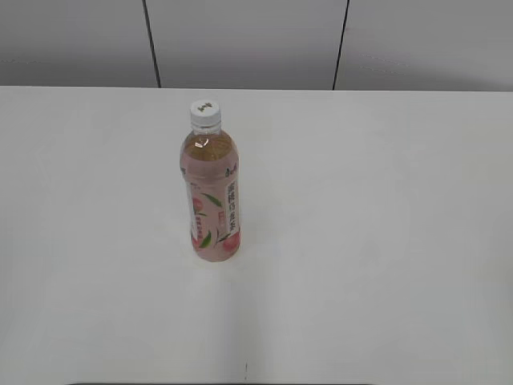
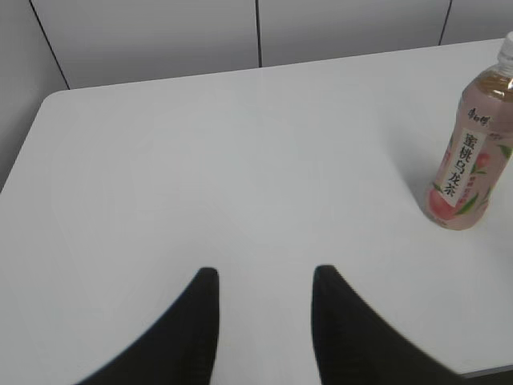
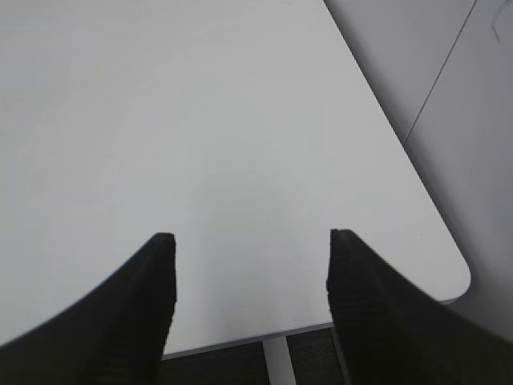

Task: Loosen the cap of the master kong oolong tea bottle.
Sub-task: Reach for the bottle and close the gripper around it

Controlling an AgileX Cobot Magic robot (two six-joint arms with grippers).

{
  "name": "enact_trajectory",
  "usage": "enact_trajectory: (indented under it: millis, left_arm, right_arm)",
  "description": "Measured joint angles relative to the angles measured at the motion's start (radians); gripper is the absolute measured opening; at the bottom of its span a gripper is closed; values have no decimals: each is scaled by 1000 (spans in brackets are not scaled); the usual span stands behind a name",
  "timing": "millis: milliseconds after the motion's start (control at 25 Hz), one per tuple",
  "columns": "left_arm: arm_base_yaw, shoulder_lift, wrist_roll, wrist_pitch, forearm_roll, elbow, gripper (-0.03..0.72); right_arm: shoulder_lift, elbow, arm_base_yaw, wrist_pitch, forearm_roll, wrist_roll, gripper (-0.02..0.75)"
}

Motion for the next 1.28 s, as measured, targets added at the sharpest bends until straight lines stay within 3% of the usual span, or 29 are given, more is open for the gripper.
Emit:
enact_trajectory:
  millis: [1120, 1280]
  left_arm:
    - [0, 0, 0, -1, -19, 0, 243]
    - [0, 47, 111, -107, -83, -29, 248]
  right_arm:
    - [0, 0, 0, 0, 8, 0, 455]
    - [49, -5, 0, -6, 57, 0, 455]
